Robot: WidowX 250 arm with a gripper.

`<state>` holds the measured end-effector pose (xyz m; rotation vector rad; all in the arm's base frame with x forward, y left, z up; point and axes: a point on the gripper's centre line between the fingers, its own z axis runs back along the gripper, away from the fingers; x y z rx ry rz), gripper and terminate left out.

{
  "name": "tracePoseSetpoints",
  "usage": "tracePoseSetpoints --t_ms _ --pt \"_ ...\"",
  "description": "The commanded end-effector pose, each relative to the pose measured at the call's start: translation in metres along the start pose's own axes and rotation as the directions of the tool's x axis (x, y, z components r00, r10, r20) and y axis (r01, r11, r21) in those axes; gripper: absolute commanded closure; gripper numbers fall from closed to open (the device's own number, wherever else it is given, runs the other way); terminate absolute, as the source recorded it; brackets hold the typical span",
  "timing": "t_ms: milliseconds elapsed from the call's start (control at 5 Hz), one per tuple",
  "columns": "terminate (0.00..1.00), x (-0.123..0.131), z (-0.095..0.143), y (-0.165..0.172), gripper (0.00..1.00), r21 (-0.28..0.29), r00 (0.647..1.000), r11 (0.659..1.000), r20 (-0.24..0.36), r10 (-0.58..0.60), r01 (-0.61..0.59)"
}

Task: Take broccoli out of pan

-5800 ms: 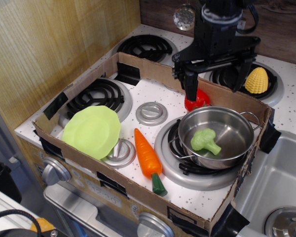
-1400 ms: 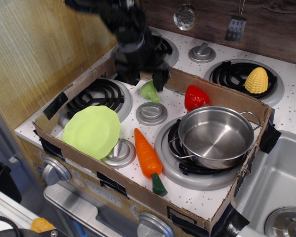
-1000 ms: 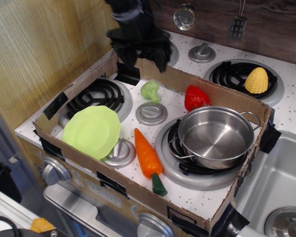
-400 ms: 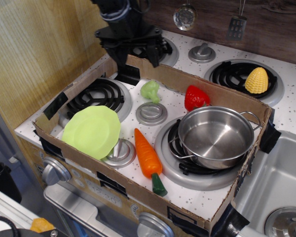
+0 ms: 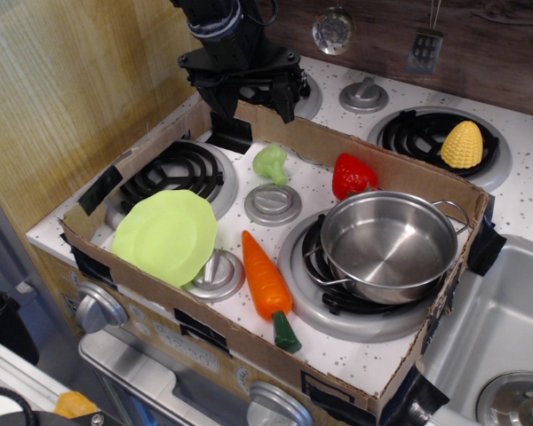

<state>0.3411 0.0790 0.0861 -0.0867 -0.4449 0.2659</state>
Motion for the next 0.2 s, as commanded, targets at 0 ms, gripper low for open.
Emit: tracePoseSetpoints --t_ms 0 --pt "1.00 0.0245 0.0128 -0.0084 0.00 0.001 0.999 1.000 0.052 -0.011 0.011"
